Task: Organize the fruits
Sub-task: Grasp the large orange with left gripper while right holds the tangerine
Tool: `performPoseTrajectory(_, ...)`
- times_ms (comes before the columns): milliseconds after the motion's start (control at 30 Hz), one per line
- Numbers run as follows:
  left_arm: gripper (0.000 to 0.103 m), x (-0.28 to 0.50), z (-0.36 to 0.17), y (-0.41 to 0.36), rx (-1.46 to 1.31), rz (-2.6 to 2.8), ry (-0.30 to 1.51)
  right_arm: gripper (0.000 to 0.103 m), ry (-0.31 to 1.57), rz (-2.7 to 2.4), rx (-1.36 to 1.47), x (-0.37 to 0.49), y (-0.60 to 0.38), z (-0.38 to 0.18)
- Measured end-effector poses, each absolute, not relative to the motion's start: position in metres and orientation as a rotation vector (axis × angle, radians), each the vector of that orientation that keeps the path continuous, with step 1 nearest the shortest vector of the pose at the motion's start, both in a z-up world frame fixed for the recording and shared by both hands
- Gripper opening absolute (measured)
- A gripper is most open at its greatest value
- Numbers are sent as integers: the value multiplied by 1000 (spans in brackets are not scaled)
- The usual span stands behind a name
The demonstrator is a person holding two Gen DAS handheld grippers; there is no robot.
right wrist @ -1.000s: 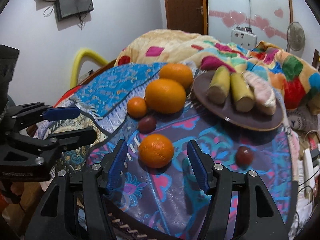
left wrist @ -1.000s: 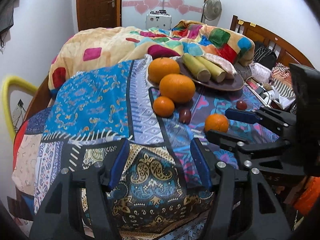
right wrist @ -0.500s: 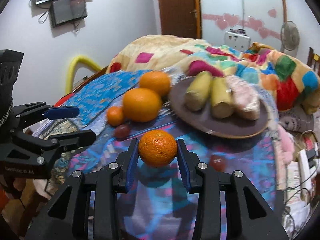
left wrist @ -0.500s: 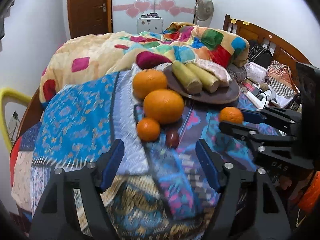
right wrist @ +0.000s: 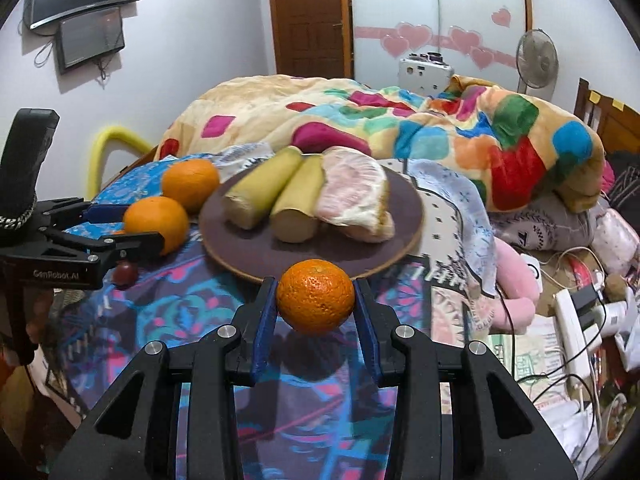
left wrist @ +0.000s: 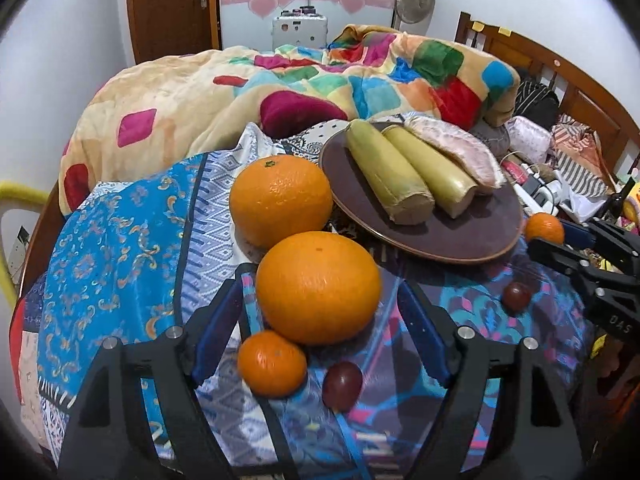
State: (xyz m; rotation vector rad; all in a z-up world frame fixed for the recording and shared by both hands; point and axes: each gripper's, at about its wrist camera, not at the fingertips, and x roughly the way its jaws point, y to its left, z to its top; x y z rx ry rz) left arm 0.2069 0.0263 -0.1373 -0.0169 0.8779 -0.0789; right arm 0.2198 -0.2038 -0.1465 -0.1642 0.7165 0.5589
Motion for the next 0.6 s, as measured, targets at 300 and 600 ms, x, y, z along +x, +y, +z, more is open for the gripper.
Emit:
performPoseTrajectory(300, 64, 216, -147, 27, -35, -87, 904, 35, 712, 568, -150, 224, -209, -146)
performPoseTrajectory(600, 63, 199, -123, 14, -34, -125, 842, 35, 687, 573, -166, 227, -207, -137)
